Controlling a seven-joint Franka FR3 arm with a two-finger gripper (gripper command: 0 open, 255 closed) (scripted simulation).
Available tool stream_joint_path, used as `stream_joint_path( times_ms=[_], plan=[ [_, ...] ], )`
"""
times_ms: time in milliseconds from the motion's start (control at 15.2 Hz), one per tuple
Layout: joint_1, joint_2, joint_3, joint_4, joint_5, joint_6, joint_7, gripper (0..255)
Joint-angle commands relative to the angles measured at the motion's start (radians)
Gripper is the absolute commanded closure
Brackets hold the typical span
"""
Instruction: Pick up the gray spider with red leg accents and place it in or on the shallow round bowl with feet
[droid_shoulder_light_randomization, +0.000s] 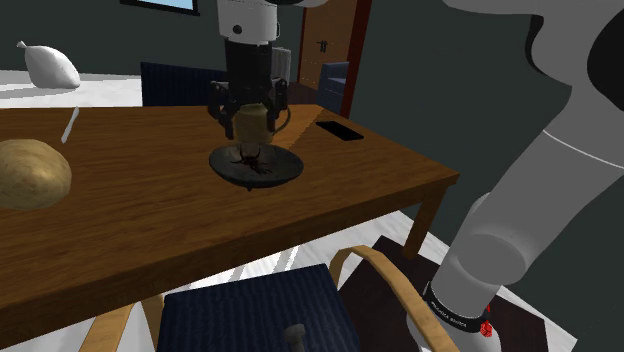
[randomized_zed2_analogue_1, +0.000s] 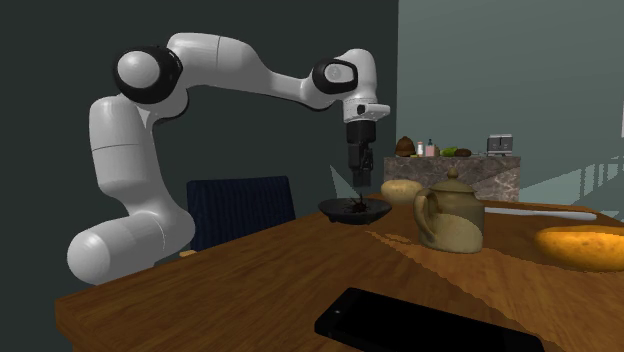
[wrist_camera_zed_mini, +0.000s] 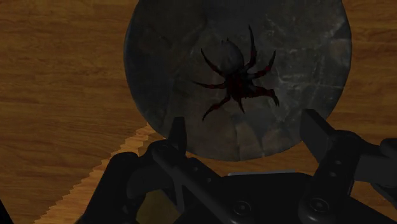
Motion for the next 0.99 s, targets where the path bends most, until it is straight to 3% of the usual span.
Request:
stream_joint_path(
  times_ms=[0, 132, 396, 924],
  plan=[
    [0.0, 0.0, 0.0, 0.0, 0.0, 0.0, 0.0, 0],
    [0.0, 0.0, 0.0, 0.0, 0.0, 0.0, 0.0, 0],
    [0.0, 0.031, 0.008, 0.159, -0.014, -0.132, 0.011, 0],
    [0.0, 0.031, 0.008, 0.159, -0.014, -0.132, 0.011, 0]
  ],
)
